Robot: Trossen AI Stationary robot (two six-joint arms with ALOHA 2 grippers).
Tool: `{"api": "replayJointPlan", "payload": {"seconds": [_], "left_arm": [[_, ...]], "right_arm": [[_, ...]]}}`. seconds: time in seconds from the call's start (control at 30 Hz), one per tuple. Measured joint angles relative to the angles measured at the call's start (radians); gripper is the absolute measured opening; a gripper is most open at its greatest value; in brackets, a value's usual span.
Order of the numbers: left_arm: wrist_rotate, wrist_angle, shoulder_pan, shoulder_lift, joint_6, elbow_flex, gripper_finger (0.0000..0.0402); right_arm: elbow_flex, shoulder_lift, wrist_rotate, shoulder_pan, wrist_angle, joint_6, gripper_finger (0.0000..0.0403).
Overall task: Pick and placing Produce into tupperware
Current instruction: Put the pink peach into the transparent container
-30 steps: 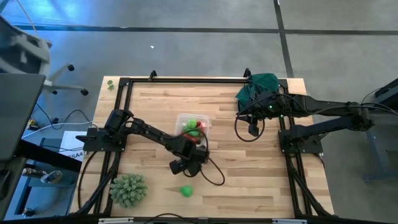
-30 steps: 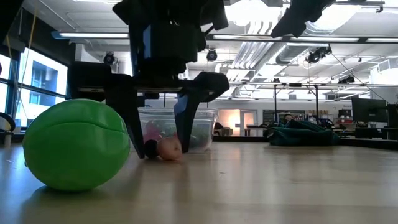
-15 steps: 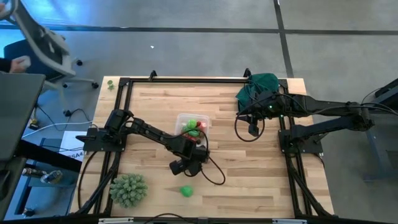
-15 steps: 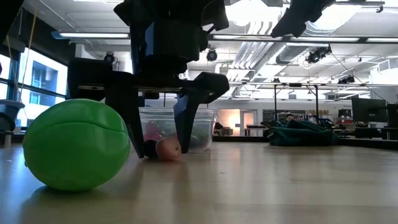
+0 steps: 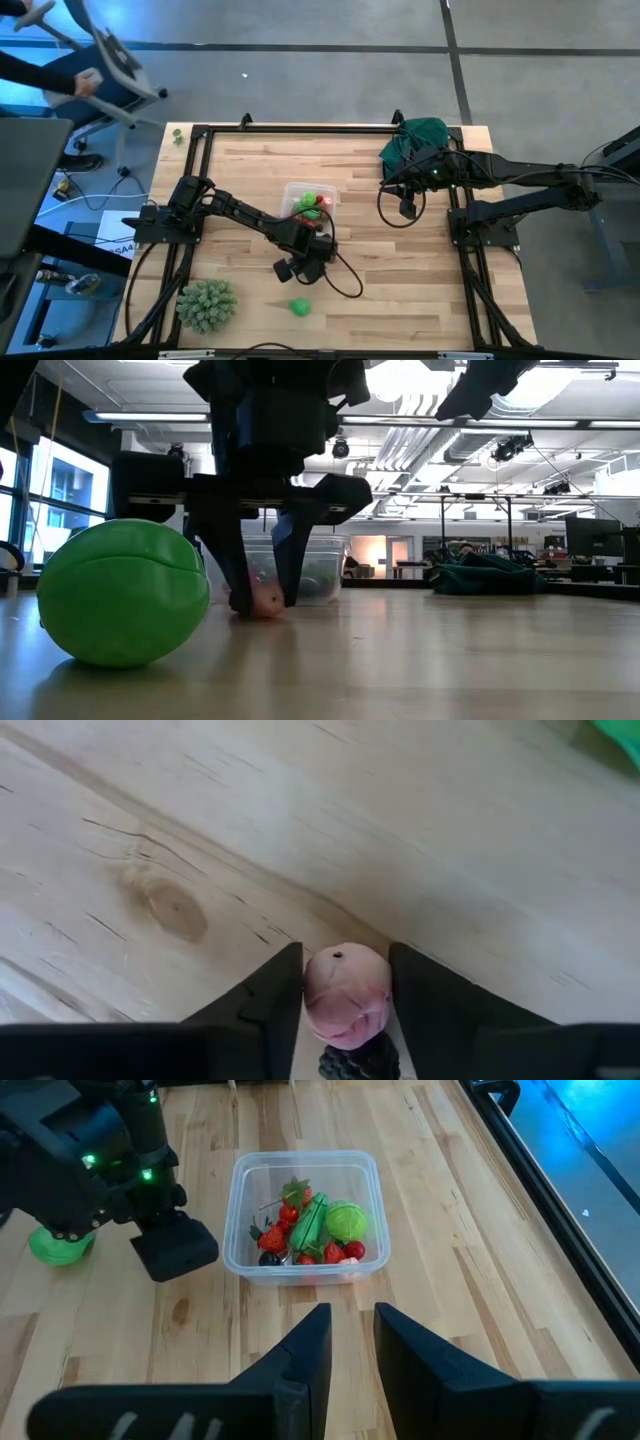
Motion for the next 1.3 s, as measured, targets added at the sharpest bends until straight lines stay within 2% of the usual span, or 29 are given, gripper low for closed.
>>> {"api": "replayJointPlan", "payload": {"seconds": [0.23,0.9,1.1,1.3], "left_arm": [[0.0,0.0,0.0,0.0,0.0,0.0,0.0113],[0.002,0.005,-0.001,0.001,-0.037,0.007,0.0126],[0.065,-0.064,-0.001,0.002,-0.094,0.095,0.0126],[0.087,-0.226,-0.001,0.002,-0.097,0.259,0.0126]], "right_arm": [[0.0,0.0,0.0,0.0,0.0,0.0,0.0068],[0.0,0.0,0.0,0.0,0.0,0.0,0.0068],[0.0,0.0,0.0,0.0,0.0,0.0,0.0068],[0.0,0.0,0.0,0.0,0.0,0.0,0.0068]]}}
